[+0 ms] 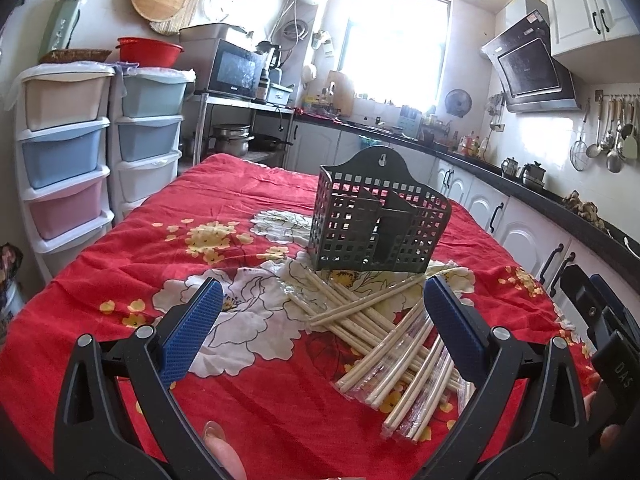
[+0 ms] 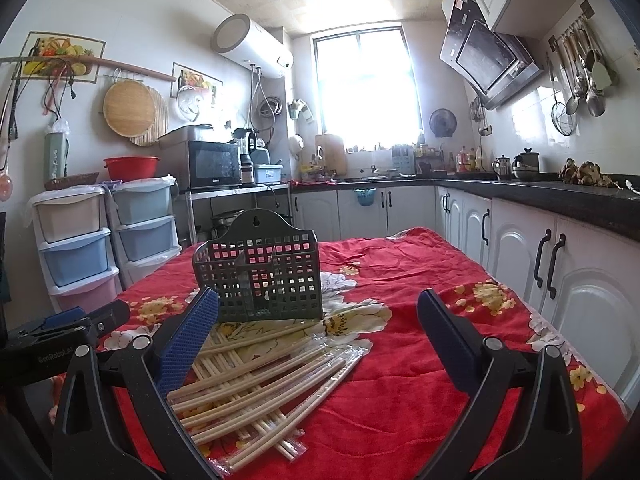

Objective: Organize utensils

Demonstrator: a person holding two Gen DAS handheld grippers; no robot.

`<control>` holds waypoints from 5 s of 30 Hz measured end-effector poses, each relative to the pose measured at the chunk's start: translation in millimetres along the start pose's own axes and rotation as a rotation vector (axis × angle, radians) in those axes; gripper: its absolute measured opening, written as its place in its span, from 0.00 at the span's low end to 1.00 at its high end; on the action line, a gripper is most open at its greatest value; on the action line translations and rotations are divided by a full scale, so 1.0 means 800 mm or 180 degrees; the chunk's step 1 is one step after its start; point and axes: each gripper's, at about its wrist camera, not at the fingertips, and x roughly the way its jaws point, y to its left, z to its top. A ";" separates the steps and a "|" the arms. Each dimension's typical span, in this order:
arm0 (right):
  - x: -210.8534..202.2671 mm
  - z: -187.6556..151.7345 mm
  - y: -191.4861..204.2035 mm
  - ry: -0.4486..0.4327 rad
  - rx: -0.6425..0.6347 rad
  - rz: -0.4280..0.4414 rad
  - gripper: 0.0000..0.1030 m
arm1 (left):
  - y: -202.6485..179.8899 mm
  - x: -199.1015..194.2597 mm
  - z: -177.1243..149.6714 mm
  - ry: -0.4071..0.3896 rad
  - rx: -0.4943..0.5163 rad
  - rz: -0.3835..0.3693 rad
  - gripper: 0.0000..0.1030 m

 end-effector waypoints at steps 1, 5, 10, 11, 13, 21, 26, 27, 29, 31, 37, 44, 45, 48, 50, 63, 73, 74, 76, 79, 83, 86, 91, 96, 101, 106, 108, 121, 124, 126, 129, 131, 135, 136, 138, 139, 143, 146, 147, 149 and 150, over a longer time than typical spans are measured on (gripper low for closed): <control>0.001 0.001 0.000 0.0006 -0.0004 0.0000 0.94 | 0.001 0.001 0.001 0.0007 -0.0012 0.0004 0.90; 0.004 0.005 0.002 0.0013 -0.0010 -0.0004 0.94 | 0.006 0.003 0.004 0.0023 -0.0063 0.0034 0.90; 0.011 0.012 0.006 0.0031 -0.0016 0.0039 0.94 | 0.013 0.005 0.010 0.0030 -0.0117 0.0083 0.90; 0.013 0.014 0.007 0.0036 -0.0014 0.0050 0.94 | 0.015 0.007 0.011 0.0046 -0.0135 0.0094 0.90; 0.017 0.018 0.009 0.0040 -0.0021 0.0072 0.94 | 0.020 0.009 0.014 0.0081 -0.0172 0.0107 0.90; 0.038 0.035 0.018 0.0081 -0.0087 0.0133 0.94 | 0.040 0.025 0.022 0.0260 -0.0322 0.0195 0.90; 0.056 0.047 0.023 0.0135 -0.0132 0.0127 0.94 | 0.053 0.034 0.030 0.0341 -0.0413 0.0222 0.90; 0.059 0.049 0.024 0.0152 -0.0144 0.0123 0.94 | 0.054 0.036 0.032 0.0352 -0.0427 0.0228 0.90; 0.065 0.051 0.025 0.0186 -0.0149 0.0138 0.94 | 0.056 0.040 0.035 0.0387 -0.0444 0.0216 0.90; 0.074 0.052 0.024 0.0264 -0.0128 0.0149 0.94 | 0.057 0.046 0.037 0.0445 -0.0449 0.0195 0.90; 0.097 0.045 0.014 0.0513 -0.0114 0.0038 0.94 | 0.054 0.078 0.030 0.0809 -0.0434 0.0050 0.90; 0.120 0.025 -0.016 0.0885 -0.0087 -0.0123 0.94 | 0.046 0.108 0.008 0.1222 -0.0500 -0.0281 0.90; 0.122 0.023 -0.020 0.0933 -0.0077 -0.0125 0.94 | 0.045 0.110 0.006 0.1248 -0.0507 -0.0315 0.90; 0.133 0.010 -0.032 0.1148 -0.0078 -0.0154 0.94 | 0.046 0.117 0.000 0.1325 -0.0544 -0.0408 0.90; 0.140 0.002 -0.036 0.1279 -0.0084 -0.0148 0.94 | 0.048 0.122 -0.002 0.1387 -0.0600 -0.0457 0.90; 0.192 -0.041 -0.067 0.2154 0.0367 0.0000 0.55 | 0.051 0.148 -0.014 0.1676 -0.0917 -0.0779 0.58; 0.229 -0.047 -0.092 0.2498 0.0564 0.0013 0.31 | 0.065 0.165 -0.017 0.1782 -0.1167 -0.0768 0.35; 0.230 -0.046 -0.091 0.2501 0.0559 0.0020 0.31 | 0.066 0.166 -0.017 0.1789 -0.1188 -0.0769 0.34; 0.234 -0.046 -0.086 0.2522 0.0516 0.0038 0.31 | 0.067 0.167 -0.017 0.1791 -0.1193 -0.0759 0.33; 0.239 -0.048 -0.077 0.2543 0.0442 0.0037 0.31 | 0.067 0.170 -0.016 0.1792 -0.1172 -0.0744 0.32; 0.242 -0.052 -0.072 0.2561 0.0377 0.0032 0.29 | 0.067 0.172 -0.014 0.1793 -0.1197 -0.0749 0.32; 0.241 -0.053 -0.079 0.2543 0.0415 0.0024 0.19 | 0.066 0.172 -0.015 0.1798 -0.1207 -0.0750 0.28; 0.236 -0.054 -0.095 0.2493 0.0643 0.0054 0.11 | 0.064 0.172 -0.018 0.1826 -0.1268 -0.0797 0.21; 0.232 -0.052 -0.104 0.2439 0.0811 0.0099 0.08 | 0.066 0.168 -0.019 0.1812 -0.1349 -0.0825 0.15; 0.224 -0.044 -0.108 0.2352 0.0924 0.0169 0.07 | 0.065 0.154 -0.010 0.1705 -0.1352 -0.0867 0.11; 0.214 -0.025 -0.109 0.2207 0.0958 0.0294 0.06 | 0.048 0.135 0.016 0.1540 -0.1112 -0.0912 0.08; 0.210 -0.014 -0.109 0.2138 0.0960 0.0366 0.06 | 0.038 0.130 0.027 0.1497 -0.0974 -0.0934 0.07; 0.190 0.068 -0.089 0.1663 0.0724 0.0682 0.05 | -0.003 0.118 0.084 0.1265 -0.0431 -0.1000 0.04; 0.185 0.086 -0.084 0.1554 0.0681 0.0739 0.04 | -0.012 0.116 0.099 0.1204 -0.0350 -0.1034 0.03; 0.182 0.100 -0.080 0.1464 0.0645 0.0782 0.04 | -0.017 0.113 0.108 0.1152 -0.0290 -0.1062 0.03; 0.178 0.117 -0.076 0.1341 0.0612 0.0824 0.04 | -0.026 0.108 0.124 0.1065 -0.0198 -0.1104 0.02; 0.176 0.131 -0.072 0.1240 0.0577 0.0849 0.04 | -0.029 0.105 0.133 0.1009 -0.0157 -0.1127 0.02; 0.174 0.155 -0.067 0.1085 0.0538 0.0896 0.04 | -0.033 0.100 0.154 0.0920 -0.0130 -0.1205 0.02; 0.173 0.163 -0.065 0.1038 0.0528 0.0909 0.04 | -0.034 0.099 0.158 0.0906 -0.0136 -0.1226 0.02; 0.172 0.177 -0.062 0.0939 0.0507 0.0936 0.04 | -0.034 0.094 0.167 0.0859 -0.0149 -0.1272 0.02; 0.172 0.185 -0.059 0.0882 0.0489 0.0947 0.04 | -0.034 0.092 0.172 0.0833 -0.0152 -0.1285 0.02; 0.177 0.209 -0.055 0.0733 0.0477 0.0974 0.04 | -0.035 0.082 0.196 0.0695 -0.0151 -0.1331 0.02; 0.181 0.227 -0.053 0.0622 0.0491 0.0988 0.04 | -0.034 0.073 0.215 0.0571 -0.0141 -0.1334 0.02; 0.183 0.233 -0.053 0.0575 0.0499 0.0990 0.04 | -0.033 0.070 0.221 0.0523 -0.0147 -0.1329 0.02; 0.187 0.245 -0.053 0.0507 0.0508 0.0990 0.04 | -0.030 0.065 0.233 0.0444 -0.0143 -0.1315 0.02; 0.190 0.253 -0.053 0.0458 0.0523 0.0995 0.04 | -0.029 0.064 0.236 0.0417 -0.0148 -0.1302 0.02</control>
